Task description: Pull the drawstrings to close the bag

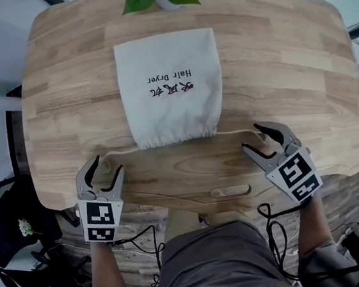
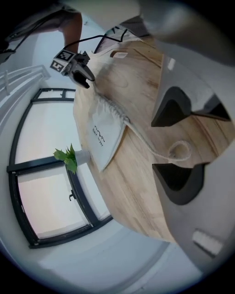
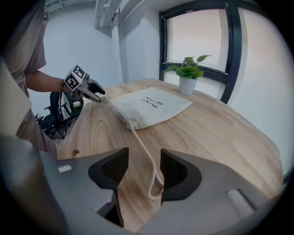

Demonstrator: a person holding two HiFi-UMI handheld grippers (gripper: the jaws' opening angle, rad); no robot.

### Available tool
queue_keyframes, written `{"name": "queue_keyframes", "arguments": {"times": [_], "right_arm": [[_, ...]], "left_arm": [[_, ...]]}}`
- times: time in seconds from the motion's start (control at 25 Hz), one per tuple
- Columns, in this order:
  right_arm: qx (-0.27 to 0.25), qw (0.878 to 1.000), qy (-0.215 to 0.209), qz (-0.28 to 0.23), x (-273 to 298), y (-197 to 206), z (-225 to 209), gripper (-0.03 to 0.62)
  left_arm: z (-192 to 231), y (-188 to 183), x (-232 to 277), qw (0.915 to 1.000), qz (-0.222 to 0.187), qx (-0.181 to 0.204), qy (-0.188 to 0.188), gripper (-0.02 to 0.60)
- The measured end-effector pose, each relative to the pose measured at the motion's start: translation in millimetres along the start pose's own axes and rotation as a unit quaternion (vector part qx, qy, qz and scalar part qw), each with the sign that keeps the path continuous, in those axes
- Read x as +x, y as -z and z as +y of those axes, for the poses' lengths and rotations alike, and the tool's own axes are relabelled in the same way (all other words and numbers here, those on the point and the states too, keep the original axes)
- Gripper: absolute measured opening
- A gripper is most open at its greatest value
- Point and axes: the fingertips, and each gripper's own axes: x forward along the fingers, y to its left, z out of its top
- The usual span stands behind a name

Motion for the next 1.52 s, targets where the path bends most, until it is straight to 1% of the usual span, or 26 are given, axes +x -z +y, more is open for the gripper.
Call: {"name": "queue_keyframes", "arguments": {"times": [0.04, 0.12, 0.2, 0.28, 0.44, 0.56, 0.64, 0.68, 0.76, 0.88, 1.04, 1.16, 1.24, 1.28, 1.36, 1.44, 1.52], "right_arm": [[-0.006, 1.000, -0.001, -0.008, -2.3, -8.1, 1.9, 0.249], [-0.022, 1.000, -0.004, -0.020, -4.4, -23.8, 6.6, 0.244], [-0.033, 0.999, -0.010, -0.029, -2.9, -36.7, 11.7, 0.227], [-0.042, 0.998, -0.019, -0.032, 1.8, -45.0, 16.6, 0.213], [-0.067, 0.997, -0.031, -0.020, 18.1, -49.7, 23.9, 0.207], [-0.075, 0.996, -0.039, -0.007, 30.6, -45.0, 26.9, 0.199], [-0.076, 0.996, -0.042, 0.000, 38.2, -40.8, 27.5, 0.184], [-0.076, 0.996, -0.044, 0.001, 41.5, -39.3, 28.0, 0.172], [-0.077, 0.996, -0.046, 0.000, 47.1, -37.8, 29.1, 0.167], [-0.083, 0.995, -0.049, 0.001, 53.5, -37.4, 30.8, 0.161], [-0.097, 0.994, -0.058, 0.003, 59.2, -40.0, 34.0, 0.143], [-0.096, 0.993, -0.064, 0.004, 60.1, -40.1, 35.3, 0.137], [-0.095, 0.993, -0.066, 0.003, 60.0, -39.8, 35.8, 0.127], [-0.094, 0.993, -0.066, 0.003, 60.0, -39.7, 35.7, 0.123], [-0.093, 0.993, -0.066, 0.004, 59.8, -39.6, 35.3, 0.116], [-0.094, 0.994, -0.064, 0.006, 59.5, -39.2, 34.7, 0.115], [-0.095, 0.993, -0.062, 0.009, 59.4, -37.8, 33.8, 0.102]], "left_arm": [[-3.0, -4.6, -2.7, 1.0000, -0.005, 0.006, 0.000, 0.253], [-9.8, -17.5, -4.7, 0.9997, -0.023, 0.006, 0.011, 0.253], [-17.6, -31.4, -2.4, 0.9987, -0.041, 0.005, 0.030, 0.253], [-25.4, -41.5, 4.5, 0.9975, -0.047, 0.016, 0.051, 0.253], [-35.6, -51.9, 23.5, 0.9944, -0.041, 0.059, 0.077, 0.252], [-43.3, -52.0, 34.7, 0.9913, -0.035, 0.081, 0.098, 0.251], [-47.1, -51.2, 40.3, 0.9892, -0.031, 0.090, 0.112, 0.244], [-47.9, -51.1, 42.2, 0.9885, -0.031, 0.091, 0.117, 0.241], [-48.9, -50.9, 44.0, 0.9873, -0.032, 0.089, 0.127, 0.234], [-53.0, -50.0, 44.5, 0.9845, -0.030, 0.091, 0.147, 0.199], [-57.4, -49.3, 45.0, 0.9802, -0.029, 0.092, 0.173, 0.175], [-59.6, -48.6, 44.9, 0.9774, -0.028, 0.090, 0.189, 0.154], [-58.3, -47.5, 44.7, 0.9767, -0.022, 0.096, 0.190, 0.133], [-56.5, -46.4, 44.7, 0.9767, -0.016, 0.102, 0.188, 0.110], [-53.0, -44.1, 45.0, 0.9764, -0.006, 0.118, 0.181, 0.045], [-51.5, -42.8, 45.2, 0.9755, -0.004, 0.127, 0.180, 0.024], [-49.7, -41.4, 44.9, 0.9757, -0.005, 0.125, 0.180, 0.017]]}}
